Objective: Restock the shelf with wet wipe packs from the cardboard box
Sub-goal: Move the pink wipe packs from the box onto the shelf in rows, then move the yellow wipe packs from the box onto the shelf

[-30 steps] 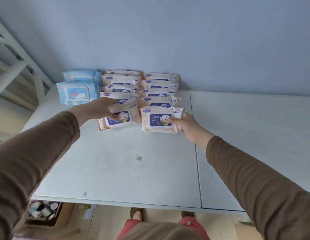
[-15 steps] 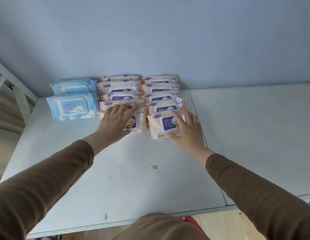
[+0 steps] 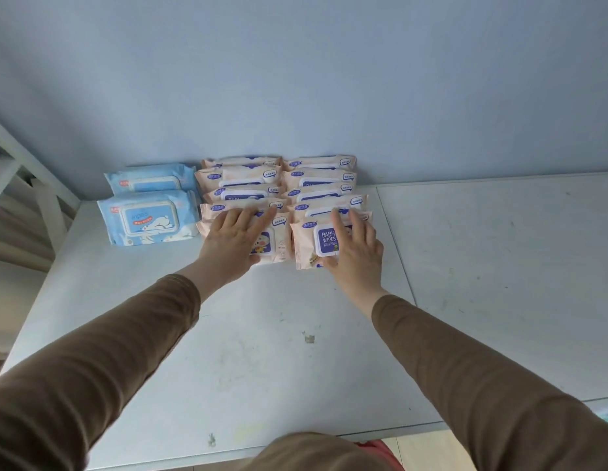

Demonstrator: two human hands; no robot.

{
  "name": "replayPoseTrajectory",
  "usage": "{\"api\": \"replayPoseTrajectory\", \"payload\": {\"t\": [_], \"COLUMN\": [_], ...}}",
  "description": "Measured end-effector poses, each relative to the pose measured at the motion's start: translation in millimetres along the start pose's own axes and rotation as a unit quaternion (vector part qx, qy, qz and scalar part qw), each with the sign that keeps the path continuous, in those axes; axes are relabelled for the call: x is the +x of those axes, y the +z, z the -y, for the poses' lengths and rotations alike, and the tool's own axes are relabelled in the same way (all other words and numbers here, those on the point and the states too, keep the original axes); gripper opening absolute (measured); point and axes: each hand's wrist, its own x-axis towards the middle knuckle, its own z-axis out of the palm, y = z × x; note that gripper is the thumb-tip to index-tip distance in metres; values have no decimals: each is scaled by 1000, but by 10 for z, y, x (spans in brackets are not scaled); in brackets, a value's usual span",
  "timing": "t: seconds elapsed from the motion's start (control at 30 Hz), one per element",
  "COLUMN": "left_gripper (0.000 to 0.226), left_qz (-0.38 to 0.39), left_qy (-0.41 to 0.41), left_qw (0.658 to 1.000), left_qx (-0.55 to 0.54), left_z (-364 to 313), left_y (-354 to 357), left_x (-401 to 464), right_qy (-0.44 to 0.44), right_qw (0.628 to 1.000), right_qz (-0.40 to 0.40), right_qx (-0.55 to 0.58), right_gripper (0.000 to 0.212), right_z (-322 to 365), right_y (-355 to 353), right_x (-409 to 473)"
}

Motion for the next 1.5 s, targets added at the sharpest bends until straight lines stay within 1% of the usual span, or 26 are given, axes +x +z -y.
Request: {"api": "replayPoseTrajectory", "payload": {"t": [0.1, 0.17, 0.23, 0.33, 0.4, 0.43, 0.53, 0.73, 0.83, 0.93, 1.0, 1.1, 1.23, 1.33, 1.5], "left_gripper": [102, 103, 101, 92, 92, 93, 92, 85, 86, 87, 87, 79, 70, 65, 58], "left_qz": [-14, -26, -35, -36, -32, -31, -30, -23, -18, -21, -36, -59, -69, -76, -41], "left_qy": [8, 8, 0, -2, 1, 0, -9, -26, -32, -30, -20, -2, 25, 51, 100], "left_qw": [1000, 1000, 999, 999, 999, 999, 999, 999, 999, 998, 998, 996, 992, 986, 976], "left_qx": [0, -1, -5, -21, -28, -29, -41, -39, -40, -43, -48, -63, -101, -139, -191], "left_z": [-8, -1, -11, -83, -132, -152, -196, -267, -304, -373, -460, -630, -1052, -1499, -2575], "left_y": [14, 13, 3, -13, -21, -25, -19, -14, -34, -80, -126, -226, -402, -492, -597], "left_x": [-69, -105, -129, -164, -180, -185, -189, -161, -173, -184, -194, -188, -143, -110, -81], "right_qy": [-26, -45, -72, -105, -104, -101, -111, -119, -132, -147, -145, -124, -89, -57, -7], "right_qw": [999, 999, 997, 993, 992, 992, 989, 987, 980, 974, 974, 978, 985, 990, 994], "right_qz": [14, 5, -21, -44, -37, -21, 30, 75, 104, 123, 114, 90, 56, 42, 12], "right_qx": [-13, -18, -22, 3, 58, 77, 89, 83, 103, 123, 129, 139, 134, 124, 108], "right_gripper": [102, 98, 86, 58, 44, 43, 49, 68, 68, 63, 57, 50, 47, 44, 42], "right_z": [-74, -113, -124, -115, -117, -113, -114, -60, -114, -213, -275, -356, -660, -1047, -1909], "right_y": [0, -18, -49, -59, -38, -33, -15, 6, -36, -128, -194, -308, -513, -682, -1060], "right_x": [-117, -216, -304, -393, -441, -463, -492, -502, -548, -593, -625, -637, -731, -909, -1499]}}
